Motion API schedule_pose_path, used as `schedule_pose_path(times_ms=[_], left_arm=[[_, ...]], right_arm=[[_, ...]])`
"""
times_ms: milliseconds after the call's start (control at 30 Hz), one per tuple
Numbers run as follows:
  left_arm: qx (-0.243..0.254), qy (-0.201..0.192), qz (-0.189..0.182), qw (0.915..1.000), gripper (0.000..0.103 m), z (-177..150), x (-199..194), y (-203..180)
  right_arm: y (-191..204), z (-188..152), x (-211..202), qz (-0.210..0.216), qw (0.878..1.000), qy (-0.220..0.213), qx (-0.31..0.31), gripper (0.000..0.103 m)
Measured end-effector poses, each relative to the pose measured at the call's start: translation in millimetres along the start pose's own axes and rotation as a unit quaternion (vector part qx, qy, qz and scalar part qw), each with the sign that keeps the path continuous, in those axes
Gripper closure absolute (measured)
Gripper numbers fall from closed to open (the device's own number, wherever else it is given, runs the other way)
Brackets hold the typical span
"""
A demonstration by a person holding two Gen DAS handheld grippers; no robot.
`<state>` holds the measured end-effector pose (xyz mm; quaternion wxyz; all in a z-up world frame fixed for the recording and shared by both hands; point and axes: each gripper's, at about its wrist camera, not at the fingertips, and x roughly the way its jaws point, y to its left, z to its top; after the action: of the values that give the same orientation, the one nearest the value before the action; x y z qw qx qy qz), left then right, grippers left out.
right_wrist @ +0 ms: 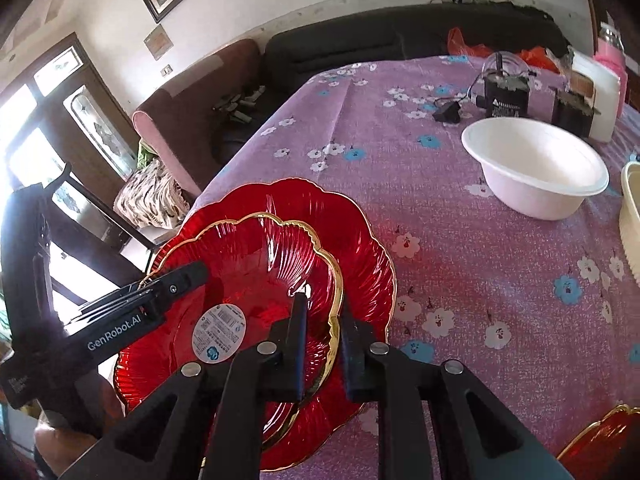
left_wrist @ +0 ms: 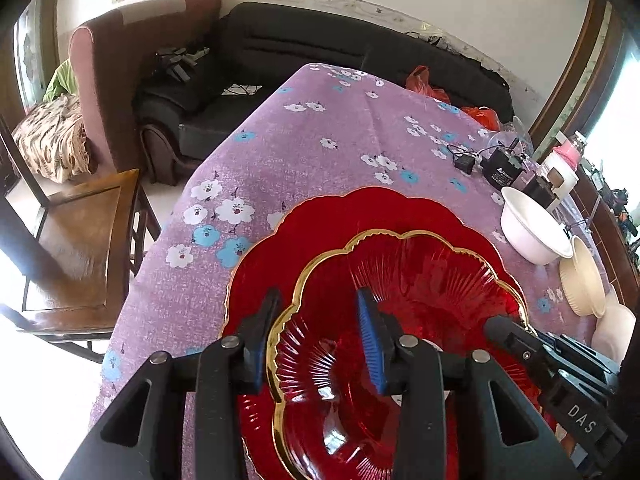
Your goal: Organize plates and bowls
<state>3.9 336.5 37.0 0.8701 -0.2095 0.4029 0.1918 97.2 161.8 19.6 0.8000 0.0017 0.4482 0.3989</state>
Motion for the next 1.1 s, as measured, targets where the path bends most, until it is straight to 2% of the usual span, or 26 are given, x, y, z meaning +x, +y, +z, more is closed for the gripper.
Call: schedule_pose_path(times_ms=[133,300,733,867,1100], left_arm=[[-0.004,-0.001,-0.008,1.0000,0.063,1.4,-1.8,2.2],[-0.007,-0.011,-0.010,0.9999,0.055,2.2,-7.5,3.3],[-0.012,-0.032,-0.017,0.9993,0.055,3.4,-18.7,3.5],[0.005,-0.044,-0.025,0.9987,0.055,3.1,-23.5,-4.4],[0.012,-0.047,-0.044,0.9978,0.055,2.6,-23.2,-9.6]], right_arm=[[-4.1,-0.1,-1.4,0.009,1.000,0.005,0.011,0.085],[-7.0,1.2,-7.1,0.015,1.000,-0.002,0.016,0.078],[-14.1,5.8,-26.2,0.010,0.999,-0.037,0.039,0.077],[-14.9,7.5,-30.3,0.015,0.998,-0.037,0.047,0.077],[-16.2,1.0,-69.8,0.036,0.996,-0.054,0.056,0.076]])
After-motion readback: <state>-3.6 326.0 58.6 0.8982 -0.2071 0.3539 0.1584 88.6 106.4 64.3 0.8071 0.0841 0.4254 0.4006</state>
